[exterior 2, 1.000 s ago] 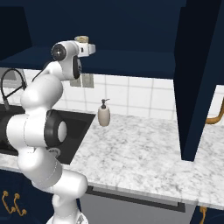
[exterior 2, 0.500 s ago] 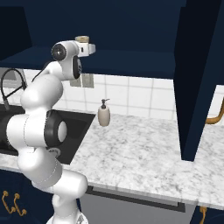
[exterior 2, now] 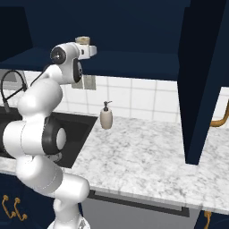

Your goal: Gather all objects into one cabinet and sort the glasses and bowls to opposite sides.

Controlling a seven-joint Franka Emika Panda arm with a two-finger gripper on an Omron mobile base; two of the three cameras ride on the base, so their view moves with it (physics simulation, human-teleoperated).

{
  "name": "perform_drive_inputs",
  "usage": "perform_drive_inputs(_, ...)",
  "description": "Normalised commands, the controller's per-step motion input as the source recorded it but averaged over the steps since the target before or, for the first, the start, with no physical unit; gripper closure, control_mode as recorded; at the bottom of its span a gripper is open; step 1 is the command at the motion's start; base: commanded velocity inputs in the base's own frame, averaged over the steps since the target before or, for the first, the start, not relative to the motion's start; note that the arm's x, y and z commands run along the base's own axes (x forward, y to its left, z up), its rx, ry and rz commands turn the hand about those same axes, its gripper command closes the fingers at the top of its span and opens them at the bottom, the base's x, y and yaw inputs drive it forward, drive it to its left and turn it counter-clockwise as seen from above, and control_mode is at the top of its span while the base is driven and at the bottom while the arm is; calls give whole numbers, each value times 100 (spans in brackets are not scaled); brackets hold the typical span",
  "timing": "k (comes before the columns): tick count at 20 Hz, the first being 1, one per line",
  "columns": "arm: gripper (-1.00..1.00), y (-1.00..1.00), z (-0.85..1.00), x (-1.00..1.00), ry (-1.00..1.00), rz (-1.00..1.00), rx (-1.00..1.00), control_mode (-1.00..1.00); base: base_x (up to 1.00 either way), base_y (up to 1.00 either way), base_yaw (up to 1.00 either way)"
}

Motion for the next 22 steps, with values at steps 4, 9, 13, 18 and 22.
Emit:
perform_drive_inputs(4, 100, 0, 13, -55, -6, 0, 0, -100, 0, 0, 0)
perform_drive_inputs(9, 100, 0, 24, -75, -8, 0, 0, -100, 0, 0, 0)
perform_drive_inputs(13, 100, 0, 27, -97, -8, 0, 0, -100, 0, 0, 0)
perform_drive_inputs(18, 100, 0, 19, -99, -4, 0, 0, -100, 0, 0, 0)
perform_drive_inputs(22, 100, 0, 12, -92, 0, 0, 0, -100, 0, 0, 0)
